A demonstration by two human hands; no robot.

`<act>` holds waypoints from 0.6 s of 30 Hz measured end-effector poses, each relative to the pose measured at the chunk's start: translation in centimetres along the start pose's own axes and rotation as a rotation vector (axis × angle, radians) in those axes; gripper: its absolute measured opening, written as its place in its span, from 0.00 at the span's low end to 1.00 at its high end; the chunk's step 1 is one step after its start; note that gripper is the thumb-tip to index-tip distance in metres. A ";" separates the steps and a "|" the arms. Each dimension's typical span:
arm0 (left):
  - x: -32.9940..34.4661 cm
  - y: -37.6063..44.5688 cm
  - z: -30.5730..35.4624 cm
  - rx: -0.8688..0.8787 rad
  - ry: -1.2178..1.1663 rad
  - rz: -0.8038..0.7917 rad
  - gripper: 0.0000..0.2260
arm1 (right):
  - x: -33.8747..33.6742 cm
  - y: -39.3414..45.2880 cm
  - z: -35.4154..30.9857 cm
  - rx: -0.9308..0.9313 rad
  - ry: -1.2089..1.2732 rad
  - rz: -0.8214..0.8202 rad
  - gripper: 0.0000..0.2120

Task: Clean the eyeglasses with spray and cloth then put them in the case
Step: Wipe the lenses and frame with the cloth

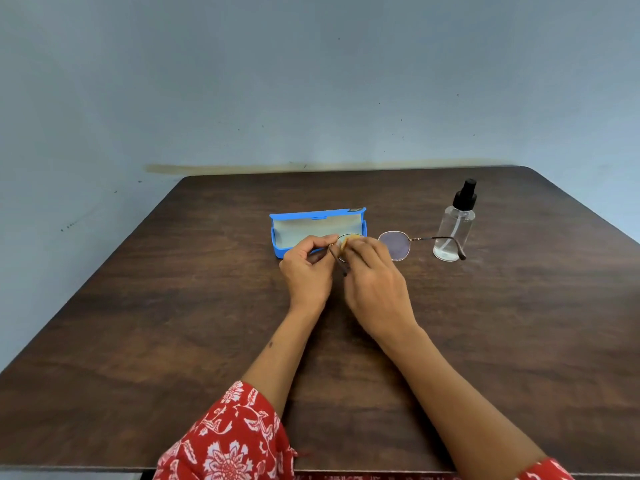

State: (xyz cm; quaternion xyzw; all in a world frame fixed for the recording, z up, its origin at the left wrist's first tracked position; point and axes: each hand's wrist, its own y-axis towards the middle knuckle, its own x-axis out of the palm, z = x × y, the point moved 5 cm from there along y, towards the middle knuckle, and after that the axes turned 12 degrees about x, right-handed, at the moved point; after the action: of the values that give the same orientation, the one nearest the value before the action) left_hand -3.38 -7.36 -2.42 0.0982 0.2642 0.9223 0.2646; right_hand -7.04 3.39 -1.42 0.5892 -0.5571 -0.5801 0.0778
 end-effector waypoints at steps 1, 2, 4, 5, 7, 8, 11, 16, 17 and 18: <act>-0.1 0.0 0.0 -0.002 -0.003 0.006 0.05 | 0.0 -0.3 -0.3 -0.022 0.006 -0.018 0.15; -0.1 0.0 0.0 -0.007 -0.003 0.010 0.05 | 0.0 -0.4 -0.5 -0.039 0.008 -0.031 0.16; -0.1 0.0 0.0 -0.015 -0.012 0.014 0.05 | 0.1 -0.4 -0.4 -0.042 0.013 -0.022 0.15; -0.1 0.0 0.0 -0.017 -0.019 0.014 0.05 | 0.1 -0.3 -0.2 -0.024 0.012 0.000 0.13; 0.1 0.0 -0.1 -0.022 -0.026 0.006 0.06 | 0.1 0.2 0.4 0.030 -0.005 0.050 0.11; 0.2 0.0 0.0 -0.025 -0.023 0.000 0.06 | 0.1 0.4 0.7 0.051 -0.015 0.063 0.11; 0.2 -0.1 -0.1 -0.021 -0.019 -0.005 0.06 | 0.2 0.3 0.3 0.031 -0.033 0.055 0.11; -0.1 -0.1 -0.2 -0.040 -0.041 0.021 0.05 | -0.2 -0.6 -0.9 -0.069 0.000 0.032 0.15; -0.1 -0.1 -0.2 -0.037 -0.040 0.017 0.05 | -0.2 -0.6 -0.8 -0.066 -0.004 0.042 0.14; -0.1 -0.1 -0.1 -0.034 -0.038 0.011 0.05 | -0.3 -0.4 -0.5 -0.049 -0.008 0.057 0.14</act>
State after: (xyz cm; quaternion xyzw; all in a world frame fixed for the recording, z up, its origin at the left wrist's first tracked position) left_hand -3.29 -7.38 -2.58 0.1127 0.2428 0.9261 0.2659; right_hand -6.36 3.44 -1.38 0.5686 -0.5598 -0.5933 0.1065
